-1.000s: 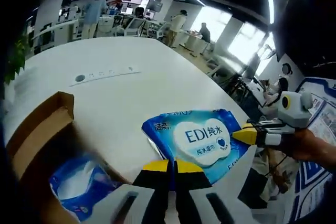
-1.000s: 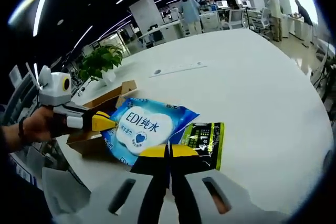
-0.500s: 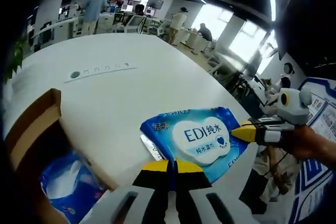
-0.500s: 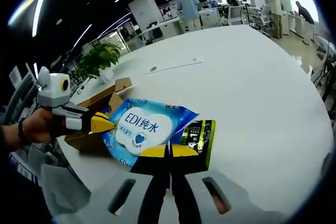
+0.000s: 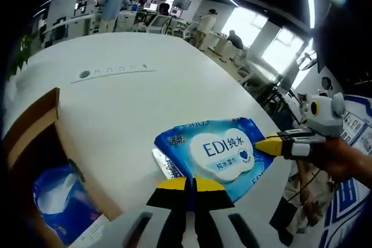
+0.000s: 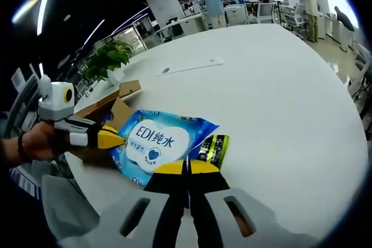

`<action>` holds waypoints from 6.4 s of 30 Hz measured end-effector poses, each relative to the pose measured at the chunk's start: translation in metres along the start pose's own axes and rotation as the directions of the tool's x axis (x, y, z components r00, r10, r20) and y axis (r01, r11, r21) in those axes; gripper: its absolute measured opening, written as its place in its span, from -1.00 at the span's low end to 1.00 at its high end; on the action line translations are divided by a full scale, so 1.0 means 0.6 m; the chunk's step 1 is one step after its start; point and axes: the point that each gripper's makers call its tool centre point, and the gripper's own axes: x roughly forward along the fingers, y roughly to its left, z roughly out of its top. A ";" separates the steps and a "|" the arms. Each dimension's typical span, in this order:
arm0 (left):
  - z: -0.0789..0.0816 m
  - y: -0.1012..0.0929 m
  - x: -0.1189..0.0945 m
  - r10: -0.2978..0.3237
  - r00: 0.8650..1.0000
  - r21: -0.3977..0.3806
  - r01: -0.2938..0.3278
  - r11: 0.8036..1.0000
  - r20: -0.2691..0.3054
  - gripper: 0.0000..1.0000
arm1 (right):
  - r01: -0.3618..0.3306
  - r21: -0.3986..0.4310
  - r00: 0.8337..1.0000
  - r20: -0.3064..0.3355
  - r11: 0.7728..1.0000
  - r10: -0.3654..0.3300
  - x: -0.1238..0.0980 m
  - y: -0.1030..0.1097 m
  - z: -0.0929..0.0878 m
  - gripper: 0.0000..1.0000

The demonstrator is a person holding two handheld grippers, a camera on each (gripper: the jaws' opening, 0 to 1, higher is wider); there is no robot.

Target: Operate the shoe box by opening the lid, removing the specified soft item, and placing it in the target area until the item is outside and the box remains undamaged.

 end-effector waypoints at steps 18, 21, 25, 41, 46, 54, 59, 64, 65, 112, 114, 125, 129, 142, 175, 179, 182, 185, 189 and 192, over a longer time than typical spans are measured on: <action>-0.014 0.027 0.038 0.051 0.998 -0.049 -0.052 0.997 -0.023 -0.97 | -0.019 -0.018 0.998 -0.056 1.000 0.018 0.039 -0.023 -0.016 -1.00; -0.018 0.029 0.043 0.054 0.998 -0.051 -0.056 0.997 -0.030 -0.97 | -0.020 -0.020 0.998 -0.064 1.000 0.019 0.042 -0.026 -0.020 -1.00; -0.024 0.030 0.050 0.060 0.997 -0.054 -0.063 0.997 -0.040 -0.97 | -0.018 -0.013 0.997 -0.072 1.000 0.017 0.047 -0.031 -0.027 -1.00; -0.037 0.038 0.064 0.071 0.996 -0.075 -0.075 0.994 -0.059 -0.96 | -0.014 0.001 0.996 -0.090 1.000 0.014 0.062 -0.045 -0.046 -1.00; -0.039 0.038 0.063 0.074 0.996 -0.064 -0.077 0.995 -0.057 -0.94 | -0.004 0.003 0.996 -0.089 1.000 0.004 0.063 -0.050 -0.049 -1.00; -0.037 0.039 0.056 0.081 0.995 -0.049 -0.083 0.995 -0.054 -0.88 | 0.030 0.006 0.996 -0.081 1.000 -0.029 0.063 -0.055 -0.045 -0.96; -0.033 0.046 0.044 0.091 0.995 -0.036 -0.093 0.995 -0.043 -0.84 | 0.052 0.014 0.996 -0.068 0.999 -0.051 0.055 -0.059 -0.041 -0.94; -0.037 0.036 0.030 0.077 0.996 -0.022 -0.078 0.997 -0.044 -0.83 | 0.067 0.014 0.996 -0.067 0.998 -0.066 0.045 -0.059 -0.044 -0.94; -0.037 0.034 0.026 0.076 0.996 -0.019 -0.076 0.997 -0.040 -0.83 | 0.068 0.014 0.995 -0.068 0.998 -0.067 0.043 -0.058 -0.046 -0.94; 0.020 0.113 -0.172 -0.005 0.982 0.129 -0.020 0.991 0.191 -0.39 | 0.038 -0.113 0.999 0.023 0.993 -0.035 0.016 0.117 0.030 -0.54; 0.017 0.128 -0.188 0.006 0.980 0.123 -0.031 0.992 0.201 -0.38 | 0.026 -0.128 1.000 0.020 0.991 -0.023 0.020 0.130 0.030 -0.51; -0.014 0.208 -0.271 0.078 0.968 0.078 -0.100 0.992 0.239 -0.25 | -0.045 -0.180 0.999 -0.004 0.983 0.045 0.050 0.202 0.032 -0.49; -0.035 0.230 -0.308 0.117 0.962 0.063 -0.136 0.989 0.246 -0.22 | -0.098 -0.219 0.995 -0.032 0.971 0.094 0.071 0.249 0.028 -0.46; -0.087 0.308 -0.410 0.232 0.929 -0.034 -0.232 0.972 0.288 -0.18 | -0.234 -0.308 0.972 -0.103 0.922 0.212 0.137 0.383 0.018 -0.37; -0.126 0.356 -0.446 0.294 0.913 -0.108 -0.274 0.956 0.284 -0.14 | -0.342 -0.424 0.938 -0.203 0.839 0.280 0.196 0.466 0.003 -0.22; -0.129 0.355 -0.445 0.293 0.913 -0.114 -0.271 0.956 0.286 -0.14 | -0.344 -0.440 0.938 -0.209 0.830 0.278 0.202 0.470 0.005 -0.21; -0.131 0.355 -0.444 0.293 0.913 -0.115 -0.270 0.956 0.285 -0.14 | -0.348 -0.452 0.936 -0.221 0.822 0.275 0.206 0.472 0.004 -0.20; -0.131 0.357 -0.444 0.294 0.911 -0.120 -0.270 0.955 0.288 -0.14 | -0.353 -0.481 0.934 -0.240 0.803 0.266 0.210 0.473 0.002 -0.19; -0.128 0.358 -0.444 0.296 0.908 -0.128 -0.270 0.954 0.297 -0.14 | -0.358 -0.506 0.931 -0.258 0.785 0.258 0.215 0.473 0.005 -0.17; -0.126 0.360 -0.444 0.298 0.906 -0.132 -0.270 0.954 0.301 -0.13 | -0.360 -0.517 0.930 -0.264 0.777 0.255 0.219 0.474 0.012 -0.16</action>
